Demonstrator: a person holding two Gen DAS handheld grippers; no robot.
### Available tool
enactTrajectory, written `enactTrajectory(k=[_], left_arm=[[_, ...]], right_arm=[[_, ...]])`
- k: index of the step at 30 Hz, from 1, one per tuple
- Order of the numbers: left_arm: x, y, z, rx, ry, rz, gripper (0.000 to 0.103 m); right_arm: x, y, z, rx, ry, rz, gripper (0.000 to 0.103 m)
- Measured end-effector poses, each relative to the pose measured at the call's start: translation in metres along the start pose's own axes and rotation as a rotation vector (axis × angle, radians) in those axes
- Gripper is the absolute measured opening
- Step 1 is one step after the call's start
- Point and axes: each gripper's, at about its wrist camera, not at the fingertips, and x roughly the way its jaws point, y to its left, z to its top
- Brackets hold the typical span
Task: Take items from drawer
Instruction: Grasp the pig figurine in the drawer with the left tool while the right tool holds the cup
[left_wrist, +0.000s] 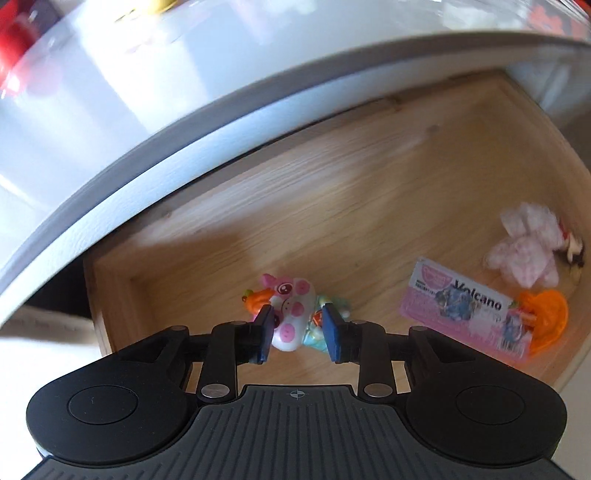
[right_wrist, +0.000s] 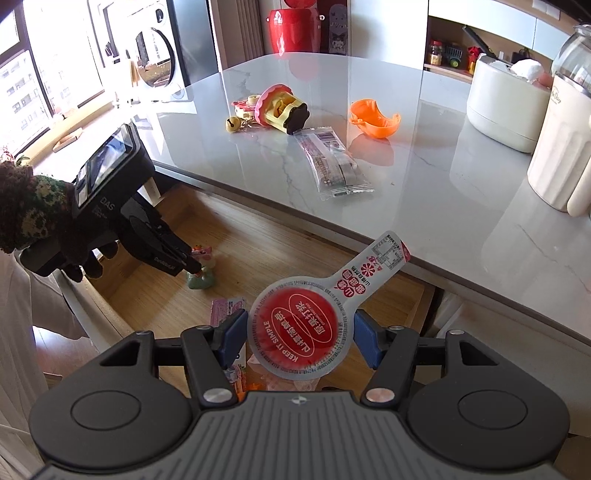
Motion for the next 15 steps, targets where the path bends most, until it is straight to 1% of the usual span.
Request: enactTrajectory(k=[1, 3, 4, 5, 6, 7, 8, 9, 12, 13, 15], left_arm=[[-0.002, -0.005, -0.001, 0.065, -0.015, -0.001, 0.033], [-0.011, -0.009, -0.003, 0.151, -0.068, -0.037, 0.033], [-0.015, -0.011, -0.005, 0.198, -0.097, -0.043, 0.034], [-0.017, -0.013, -0.007, 0.249, -0.099, -0.021, 0.034], [-0.017, -0.014, -0.009, 0.294, -0.081, 0.006, 0.034], [-0.015, -0.014, -0.010, 0.315, -0.052, 0.035, 0.034], [-0.013, -0.011, -0.010, 0.302, -0.017, 0.067, 0.033], [-0.010, -0.008, -0.010, 0.265, 0.009, 0.078, 0.032], [-0.005, 0.004, -0.009, 0.143, 0.026, 0.010, 0.032], [-0.005, 0.005, -0.008, 0.122, 0.010, -0.002, 0.030], [-0.005, 0.006, -0.004, 0.123, 0.000, -0.015, 0.031]], right_arm=[[0.000, -0.001, -0.001, -0.002, 0.001, 0.000, 0.062], [0.000, -0.001, -0.002, 0.000, 0.005, -0.002, 0.062], [0.000, -0.001, -0.002, 0.003, 0.008, -0.004, 0.062], [0.000, -0.002, -0.002, 0.004, 0.008, -0.003, 0.062], [0.000, -0.002, -0.002, 0.005, 0.007, -0.003, 0.062], [0.000, -0.002, -0.002, 0.003, 0.005, -0.001, 0.062], [0.000, -0.001, -0.002, 0.002, 0.004, 0.000, 0.062], [0.000, -0.001, -0.002, 0.000, 0.004, 0.001, 0.062], [0.001, 0.000, -0.001, -0.005, 0.006, 0.000, 0.062], [0.001, 0.000, 0.000, -0.005, 0.006, 0.000, 0.062], [0.002, 0.001, 0.000, -0.006, 0.007, -0.001, 0.062]])
